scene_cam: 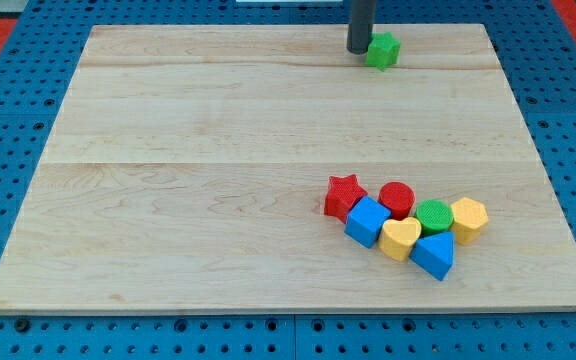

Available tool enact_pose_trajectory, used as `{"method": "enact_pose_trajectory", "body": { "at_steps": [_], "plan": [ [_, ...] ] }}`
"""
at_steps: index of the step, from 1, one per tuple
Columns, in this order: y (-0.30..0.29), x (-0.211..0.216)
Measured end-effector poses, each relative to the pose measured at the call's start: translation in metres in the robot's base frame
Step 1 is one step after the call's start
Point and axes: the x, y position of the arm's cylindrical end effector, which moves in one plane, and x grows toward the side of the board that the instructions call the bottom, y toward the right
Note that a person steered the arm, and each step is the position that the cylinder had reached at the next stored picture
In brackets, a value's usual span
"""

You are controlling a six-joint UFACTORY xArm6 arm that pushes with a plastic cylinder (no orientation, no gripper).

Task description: Nudge the blue cube along with the red circle right a bit

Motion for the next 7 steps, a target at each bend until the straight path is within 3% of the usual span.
{"method": "enact_pose_trajectory", "body": {
  "at_steps": [1,7],
  "plan": [
    [-0.029,0.016],
    [-0.121,0.267]
  ]
}}
